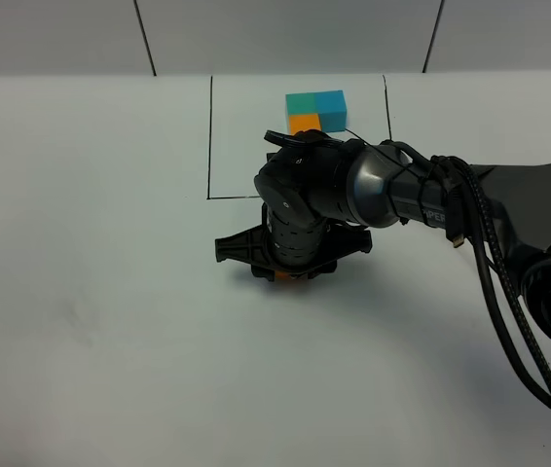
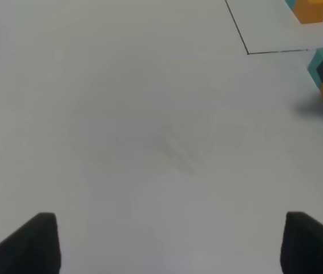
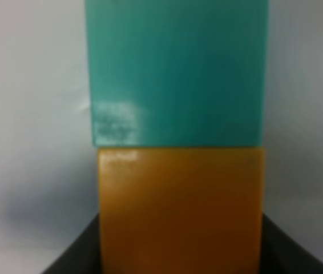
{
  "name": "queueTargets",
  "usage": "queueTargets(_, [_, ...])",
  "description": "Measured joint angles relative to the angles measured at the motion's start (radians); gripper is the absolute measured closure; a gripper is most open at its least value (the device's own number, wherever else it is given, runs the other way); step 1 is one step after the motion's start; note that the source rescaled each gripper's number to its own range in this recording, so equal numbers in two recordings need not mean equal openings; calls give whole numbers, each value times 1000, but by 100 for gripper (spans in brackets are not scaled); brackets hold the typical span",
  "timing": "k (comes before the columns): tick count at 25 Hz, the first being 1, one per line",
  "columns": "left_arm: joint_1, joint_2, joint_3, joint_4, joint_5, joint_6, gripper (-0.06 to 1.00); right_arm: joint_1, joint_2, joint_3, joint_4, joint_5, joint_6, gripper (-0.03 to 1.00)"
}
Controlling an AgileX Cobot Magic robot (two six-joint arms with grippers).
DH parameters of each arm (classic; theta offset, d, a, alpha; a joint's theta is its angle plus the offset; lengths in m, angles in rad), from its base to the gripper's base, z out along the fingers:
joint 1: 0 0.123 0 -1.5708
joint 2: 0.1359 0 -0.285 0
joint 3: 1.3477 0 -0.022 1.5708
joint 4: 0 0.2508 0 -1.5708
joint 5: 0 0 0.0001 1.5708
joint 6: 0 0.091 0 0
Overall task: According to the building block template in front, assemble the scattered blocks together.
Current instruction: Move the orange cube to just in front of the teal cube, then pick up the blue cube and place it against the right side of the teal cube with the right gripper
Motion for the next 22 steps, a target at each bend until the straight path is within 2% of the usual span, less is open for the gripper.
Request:
queueTargets(9, [0,0,0,0,0,0,22,-2,3,-6,20,-1,3,94])
queueTargets(15, [0,0,0,0,0,0,22,-3,13,-28,58,-4,10,59])
queueTargets(18, [0,0,0,0,0,0,22,-3,-1,-29,58,1,10,51])
queueTargets(22, [0,0,0,0,0,0,22,-3,-33,-29,57,36,4,49])
